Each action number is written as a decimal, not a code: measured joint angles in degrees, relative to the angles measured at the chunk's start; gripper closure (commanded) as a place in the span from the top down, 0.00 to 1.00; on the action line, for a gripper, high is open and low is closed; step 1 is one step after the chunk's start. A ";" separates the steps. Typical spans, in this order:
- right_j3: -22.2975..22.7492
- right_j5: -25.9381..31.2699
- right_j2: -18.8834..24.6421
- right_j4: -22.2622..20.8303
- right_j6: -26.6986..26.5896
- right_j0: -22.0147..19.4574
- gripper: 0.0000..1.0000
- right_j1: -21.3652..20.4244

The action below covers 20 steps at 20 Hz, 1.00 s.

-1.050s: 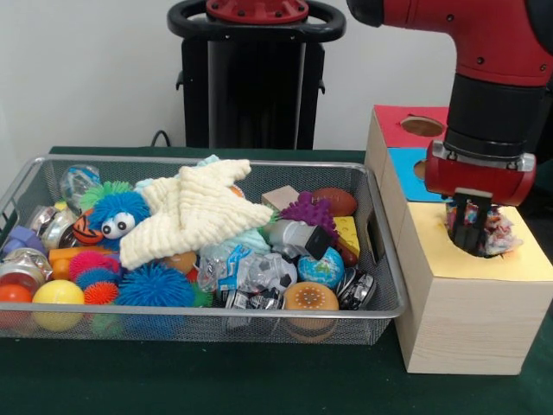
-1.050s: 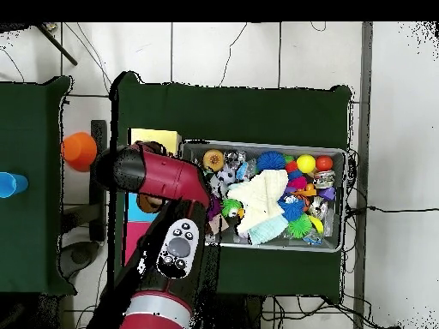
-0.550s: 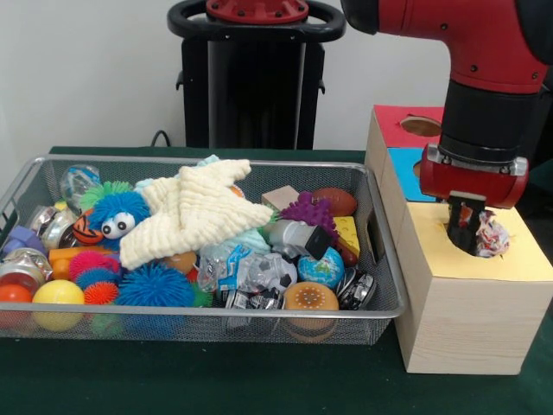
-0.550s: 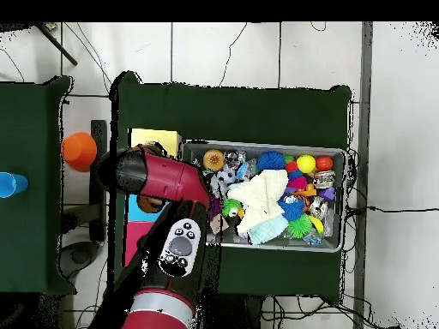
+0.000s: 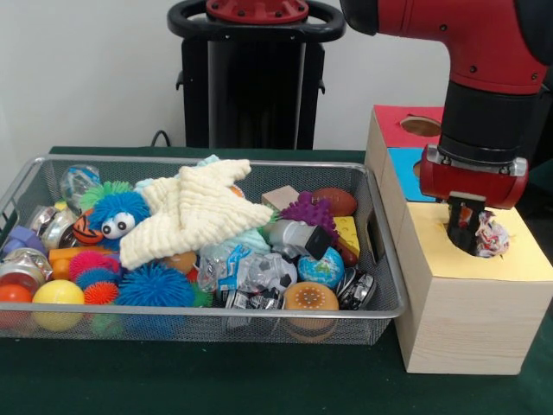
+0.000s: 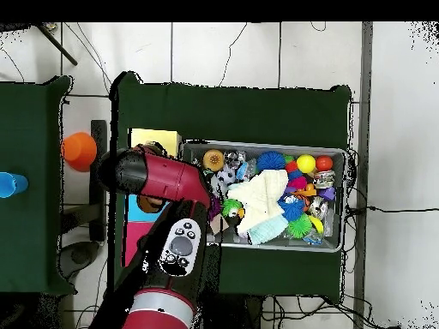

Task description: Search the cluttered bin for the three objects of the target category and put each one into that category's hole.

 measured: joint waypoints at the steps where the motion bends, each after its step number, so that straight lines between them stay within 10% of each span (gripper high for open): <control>1: 0.00 0.00 0.00 0.00 0.00 0.00 0.00 0.00; 20: 1.00 2.38 -0.13 -4.19 0.00 0.26 0.00 -3.52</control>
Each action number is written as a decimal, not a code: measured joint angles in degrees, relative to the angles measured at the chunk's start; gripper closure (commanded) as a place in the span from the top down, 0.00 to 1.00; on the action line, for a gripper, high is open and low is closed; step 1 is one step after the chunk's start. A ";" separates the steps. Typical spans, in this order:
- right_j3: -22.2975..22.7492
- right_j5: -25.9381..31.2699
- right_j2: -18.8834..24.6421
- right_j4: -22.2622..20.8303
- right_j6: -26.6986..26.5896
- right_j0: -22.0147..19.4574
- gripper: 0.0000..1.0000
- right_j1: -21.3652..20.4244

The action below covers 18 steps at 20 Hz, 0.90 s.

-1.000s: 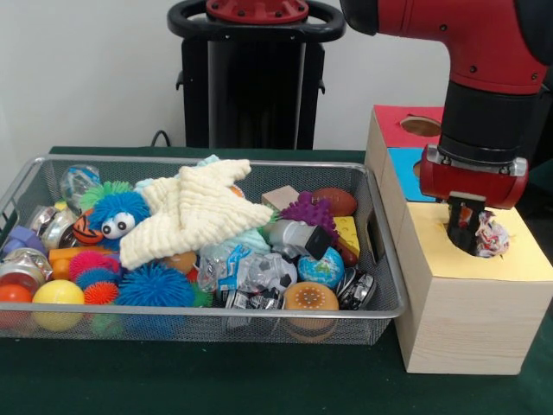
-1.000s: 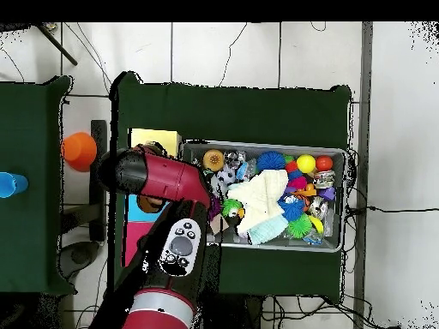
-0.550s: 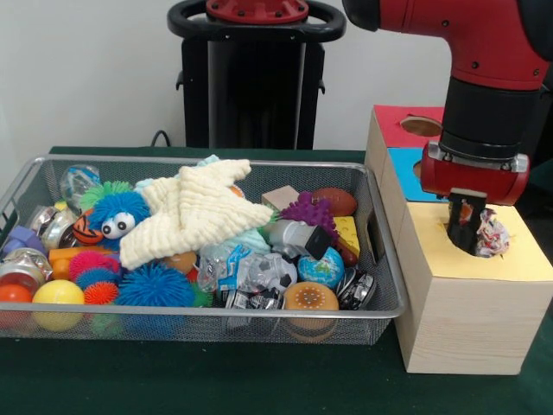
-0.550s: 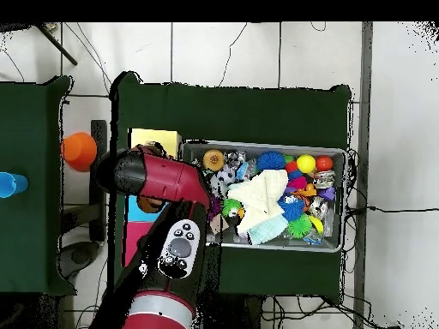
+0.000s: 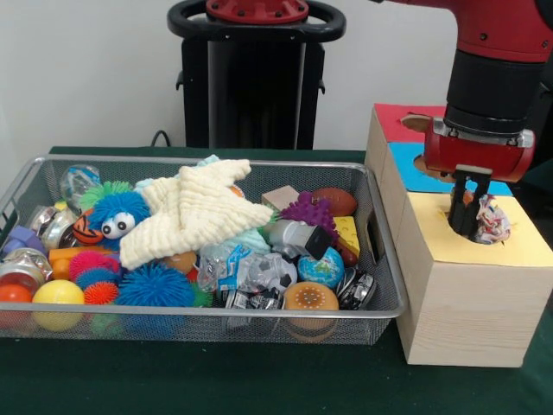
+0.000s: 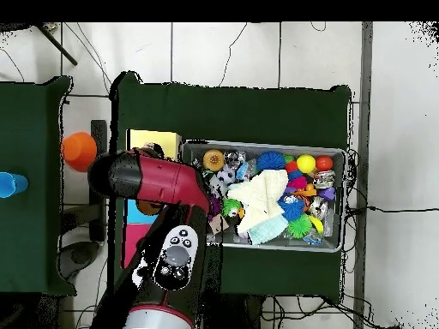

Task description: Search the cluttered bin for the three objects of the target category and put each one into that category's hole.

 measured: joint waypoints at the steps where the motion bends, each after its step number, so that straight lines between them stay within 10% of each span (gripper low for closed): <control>1: 0.00 0.00 0.01 -0.06 0.00 -0.01 0.00 0.00; 18: 0.39 2.28 -0.22 -1.10 0.00 -0.26 0.00 -1.47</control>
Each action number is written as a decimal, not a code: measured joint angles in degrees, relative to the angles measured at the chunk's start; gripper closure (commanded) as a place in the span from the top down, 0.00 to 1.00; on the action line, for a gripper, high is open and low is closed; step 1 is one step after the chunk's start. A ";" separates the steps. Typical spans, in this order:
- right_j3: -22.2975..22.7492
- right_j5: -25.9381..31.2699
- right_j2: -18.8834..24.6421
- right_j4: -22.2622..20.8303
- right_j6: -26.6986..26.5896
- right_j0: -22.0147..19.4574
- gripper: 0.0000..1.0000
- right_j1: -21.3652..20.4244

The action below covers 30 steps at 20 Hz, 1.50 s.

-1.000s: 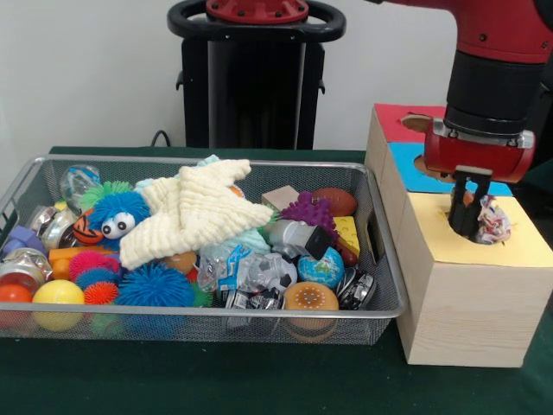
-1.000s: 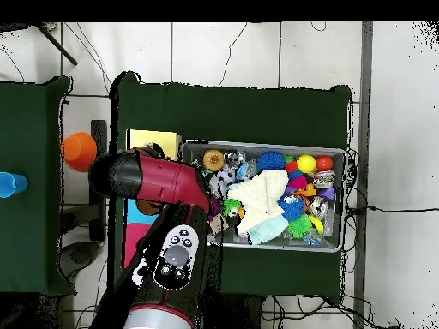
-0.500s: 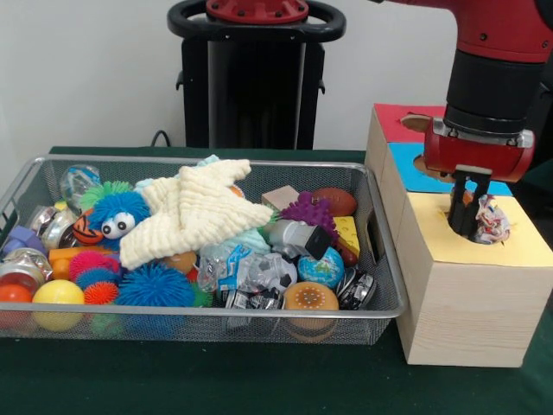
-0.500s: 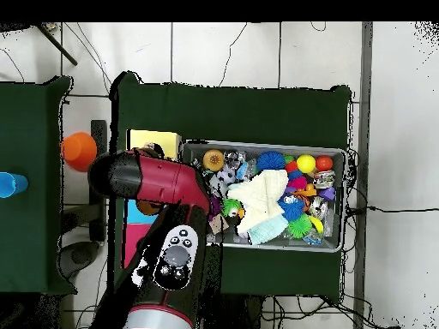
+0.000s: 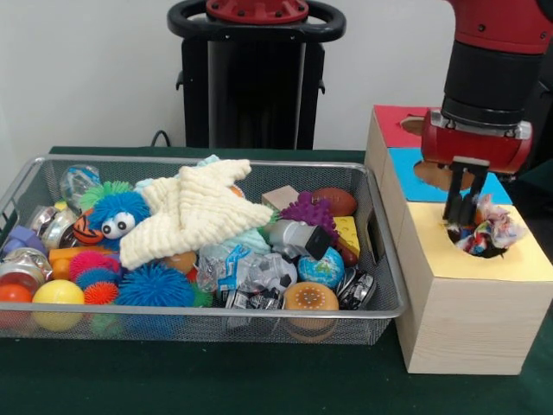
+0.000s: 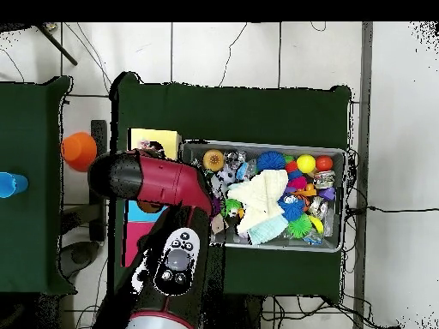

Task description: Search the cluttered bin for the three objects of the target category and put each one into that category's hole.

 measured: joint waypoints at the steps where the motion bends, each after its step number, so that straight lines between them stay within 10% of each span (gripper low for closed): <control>1: 0.02 0.47 -0.05 -0.11 0.00 -0.01 0.00 -0.18; 11: 0.03 13.39 -0.64 -2.75 0.00 -0.65 0.00 -5.04; 30: 0.03 8.59 -0.43 -4.25 0.00 -2.15 0.00 -4.28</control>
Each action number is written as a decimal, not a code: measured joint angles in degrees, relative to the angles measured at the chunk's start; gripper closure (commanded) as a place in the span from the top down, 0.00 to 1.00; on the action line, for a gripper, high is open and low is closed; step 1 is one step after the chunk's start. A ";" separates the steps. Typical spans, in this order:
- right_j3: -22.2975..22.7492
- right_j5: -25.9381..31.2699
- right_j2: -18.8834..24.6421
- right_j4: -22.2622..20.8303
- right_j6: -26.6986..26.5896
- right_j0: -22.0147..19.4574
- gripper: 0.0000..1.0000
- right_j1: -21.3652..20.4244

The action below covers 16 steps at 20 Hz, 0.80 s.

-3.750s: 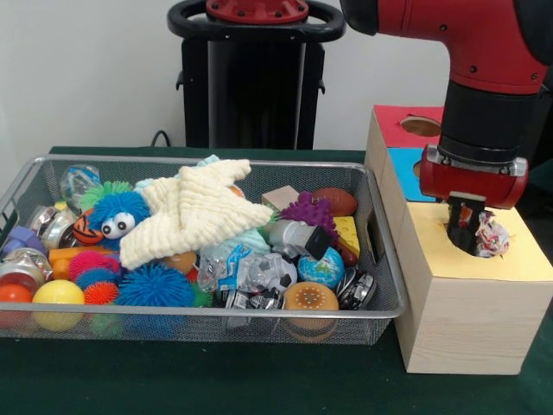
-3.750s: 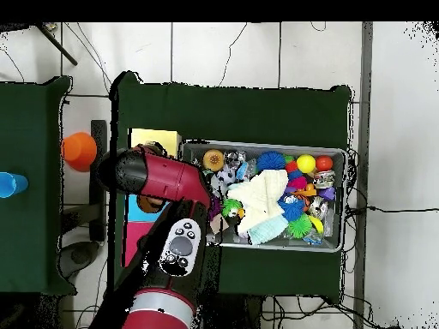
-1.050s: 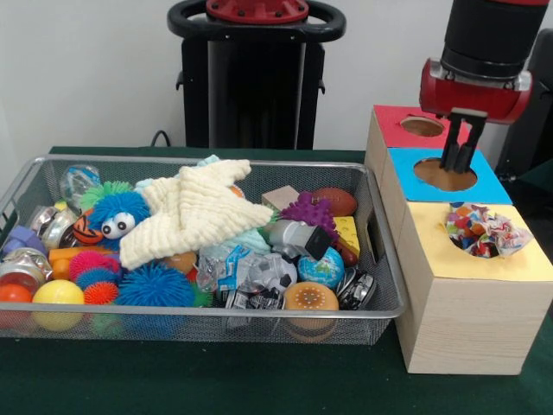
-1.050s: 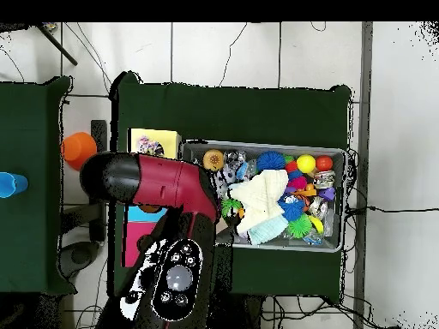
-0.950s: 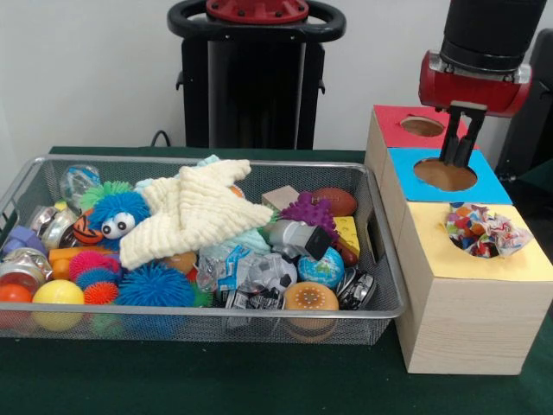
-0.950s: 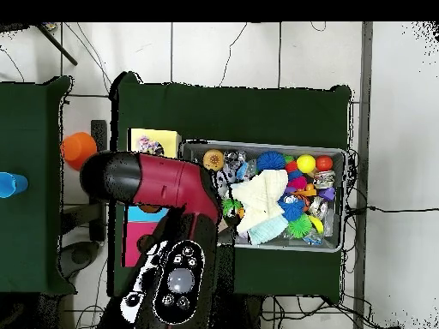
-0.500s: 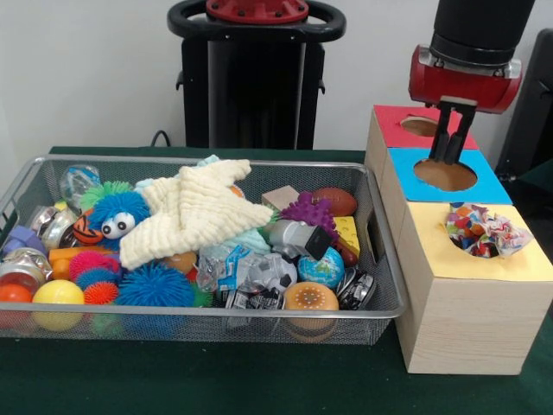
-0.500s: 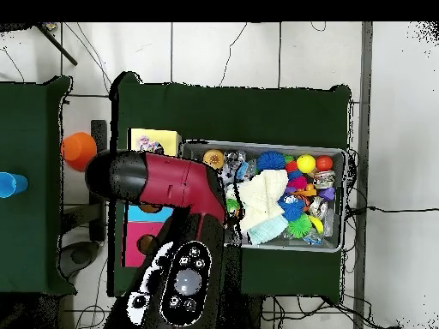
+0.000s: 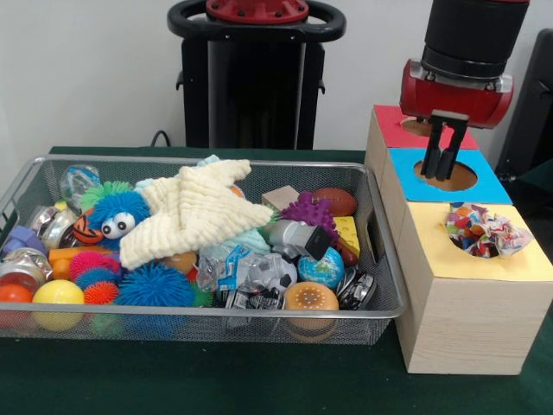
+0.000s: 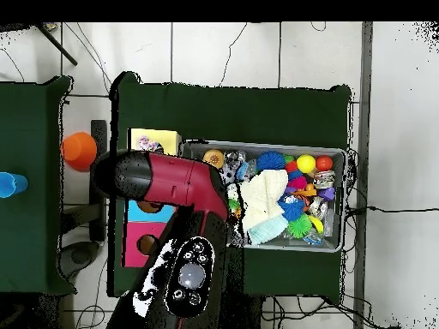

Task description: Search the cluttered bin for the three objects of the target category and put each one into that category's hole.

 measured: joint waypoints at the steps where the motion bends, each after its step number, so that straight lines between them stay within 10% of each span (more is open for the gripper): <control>1: 0.00 -0.25 0.00 -0.01 0.00 0.00 0.00 0.15; 16: -0.02 -1.09 0.01 -0.19 0.00 0.07 0.00 2.05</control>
